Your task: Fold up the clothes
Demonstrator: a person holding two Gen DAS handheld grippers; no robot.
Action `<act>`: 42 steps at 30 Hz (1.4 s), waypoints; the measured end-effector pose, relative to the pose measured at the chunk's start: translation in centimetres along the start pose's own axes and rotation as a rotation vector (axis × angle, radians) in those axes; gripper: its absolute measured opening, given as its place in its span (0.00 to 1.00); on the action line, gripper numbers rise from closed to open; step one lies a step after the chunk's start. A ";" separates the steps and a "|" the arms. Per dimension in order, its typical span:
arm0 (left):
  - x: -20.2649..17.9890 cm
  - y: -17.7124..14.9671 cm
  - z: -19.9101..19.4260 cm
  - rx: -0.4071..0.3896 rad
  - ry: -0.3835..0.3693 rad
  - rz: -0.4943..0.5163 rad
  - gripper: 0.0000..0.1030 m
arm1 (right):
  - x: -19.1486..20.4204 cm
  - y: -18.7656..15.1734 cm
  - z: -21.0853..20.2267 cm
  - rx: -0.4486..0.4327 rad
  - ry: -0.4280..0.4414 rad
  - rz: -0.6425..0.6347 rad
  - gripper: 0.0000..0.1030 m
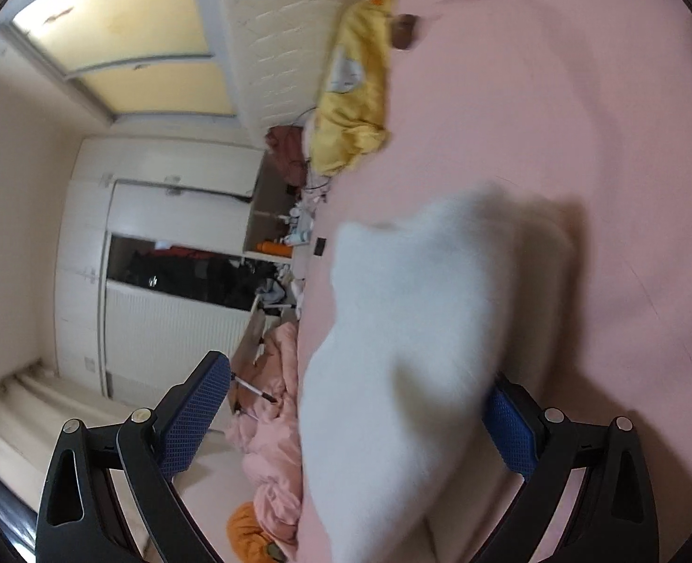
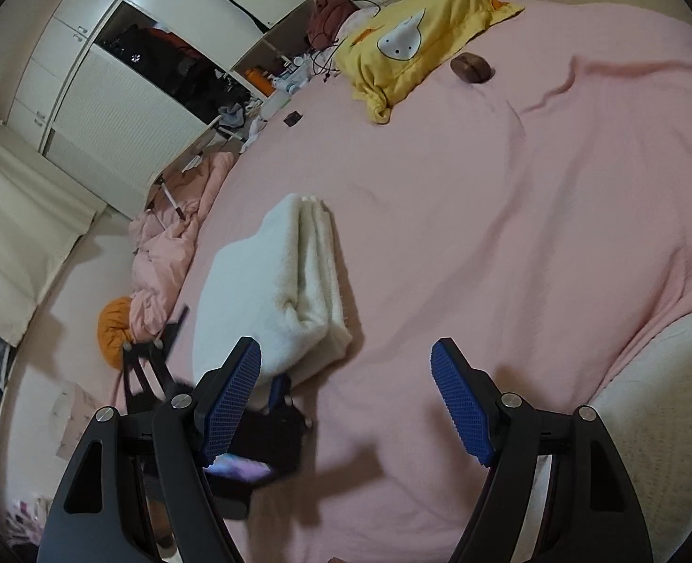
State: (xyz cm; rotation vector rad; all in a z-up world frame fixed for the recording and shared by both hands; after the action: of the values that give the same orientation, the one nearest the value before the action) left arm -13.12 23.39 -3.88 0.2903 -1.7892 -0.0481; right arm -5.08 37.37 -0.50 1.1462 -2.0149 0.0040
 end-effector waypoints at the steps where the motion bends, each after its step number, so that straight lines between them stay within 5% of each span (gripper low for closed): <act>1: 0.7 0.2 0.1 -0.002 -0.004 -0.034 0.97 | -0.1 0.0 0.1 0.005 0.004 0.002 0.73; 3: 2.0 0.8 1.0 0.008 -0.036 -0.086 0.95 | -0.2 -0.1 0.4 0.014 0.013 0.007 0.73; 5: 0.4 0.5 2.4 0.056 -0.115 -0.026 0.77 | -0.3 -0.1 0.6 0.023 0.021 0.012 0.73; 7: -2.3 0.0 3.5 0.099 -0.172 0.069 0.23 | -0.4 -0.2 0.8 0.032 0.030 0.017 0.73; 8: -2.8 0.0 3.5 0.099 -0.182 0.076 0.20 | -0.5 -0.2 0.9 0.036 0.034 0.020 0.73; 10: -2.5 0.1 3.5 0.103 -0.220 0.024 0.18 | -0.4 -0.2 0.9 0.031 0.035 0.018 0.73; 16: 3.8 -2.3 4.9 0.174 -0.440 -0.343 0.17 | 0.0 -0.3 1.5 0.051 0.022 0.009 0.73; 19: 9.3 -5.4 7.0 0.218 -0.503 -0.626 0.17 | 0.5 -0.6 1.8 0.057 0.000 -0.023 0.73; 22: 14.3 -10.1 9.3 0.281 -0.494 -0.897 0.17 | 0.9 -0.8 2.0 0.055 -0.033 -0.049 0.73; 26: 18.6 -21.9 11.1 0.417 -0.357 -1.168 0.17 | 1.2 -1.2 2.4 0.058 -0.076 -0.070 0.73; 30: 14.9 -33.0 12.4 0.588 -0.371 -1.381 0.17 | 2.1 -1.8 3.2 0.066 -0.124 -0.111 0.73; 34: 6.9 -42.0 13.4 0.701 -0.551 -1.675 0.17 | 3.1 -2.4 4.3 0.092 -0.183 -0.162 0.73; 36: 4.4 -43.5 13.0 0.644 -0.582 -1.806 0.20 | 3.5 -2.7 4.9 0.111 -0.219 -0.186 0.73; 37: 3.9 -44.0 12.9 0.620 -0.584 -1.859 0.29 | 3.7 -2.9 5.2 0.121 -0.241 -0.200 0.73; 42: 4.5 -45.7 13.4 0.671 -0.612 -1.981 0.48 | 5.2 -2.8 7.3 0.151 -0.321 -0.278 0.73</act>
State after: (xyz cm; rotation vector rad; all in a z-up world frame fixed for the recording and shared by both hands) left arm -19.17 -23.43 -11.33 2.5958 -1.2775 -0.9967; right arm -9.06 29.35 -3.16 1.6001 -2.1398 -0.1823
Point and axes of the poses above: each gripper's, at about its wrist camera, not at the fingertips, and z roughly the way its jaws point, x to its left, y to its top, the point moved 4 cm from there along z, roughly the way its jaws point, and after that the axes turned 10 degrees about x, right-handed, at the moved point
